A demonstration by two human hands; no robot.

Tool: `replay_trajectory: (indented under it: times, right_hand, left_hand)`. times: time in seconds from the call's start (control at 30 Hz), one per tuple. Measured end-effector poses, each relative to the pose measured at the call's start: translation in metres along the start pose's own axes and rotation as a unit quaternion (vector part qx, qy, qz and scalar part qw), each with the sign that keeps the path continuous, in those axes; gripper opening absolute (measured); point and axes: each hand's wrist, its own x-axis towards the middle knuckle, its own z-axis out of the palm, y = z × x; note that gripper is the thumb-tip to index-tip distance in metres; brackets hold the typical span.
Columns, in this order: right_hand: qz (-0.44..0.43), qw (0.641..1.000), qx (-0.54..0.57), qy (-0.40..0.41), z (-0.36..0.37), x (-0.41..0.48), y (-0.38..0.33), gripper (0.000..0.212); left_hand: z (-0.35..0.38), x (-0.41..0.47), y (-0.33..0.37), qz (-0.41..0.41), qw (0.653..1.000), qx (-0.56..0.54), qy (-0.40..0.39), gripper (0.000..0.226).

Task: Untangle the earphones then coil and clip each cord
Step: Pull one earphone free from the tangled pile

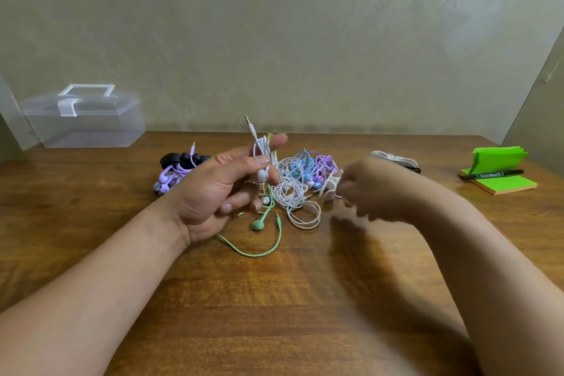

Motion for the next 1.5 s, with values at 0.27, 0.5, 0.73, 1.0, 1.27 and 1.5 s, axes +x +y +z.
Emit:
replay_trajectory:
  times: [0.27, 0.5, 0.73, 1.0, 1.27, 1.5]
  right_hand:
    - [-0.046, 0.807, 0.582, -0.089, 0.011, -0.001, -0.017, 0.021]
    - [-0.107, 0.776, 0.614, -0.101, 0.019, -0.01, -0.036, 0.005]
    - [-0.09, 0.737, 0.663, -0.094, 0.016, -0.016, -0.048, 0.013]
    - [-0.027, 0.675, 0.731, -0.098, 0.024, -0.012, -0.051, 0.014]
    - [-0.011, 0.7, 0.714, 0.003, 0.026, -0.01, -0.053, 0.016]
    - [0.001, 0.75, 0.66, 0.046, 0.033, -0.014, -0.062, 0.03]
  left_hand:
    - [0.003, -0.001, 0.0, 0.0, 1.0, -0.024, -0.007, 0.04]
    - [0.003, -0.003, 0.002, 0.014, 1.0, -0.017, -0.022, 0.04]
    - [0.006, -0.007, 0.001, 0.022, 0.996, -0.015, -0.087, 0.041]
    - [0.013, -0.007, -0.001, 0.011, 0.993, -0.001, -0.114, 0.042]
    - [0.02, -0.007, -0.002, 0.011, 0.993, 0.069, -0.097, 0.036]
    - [0.023, -0.006, -0.004, 0.018, 0.993, 0.098, -0.057, 0.039]
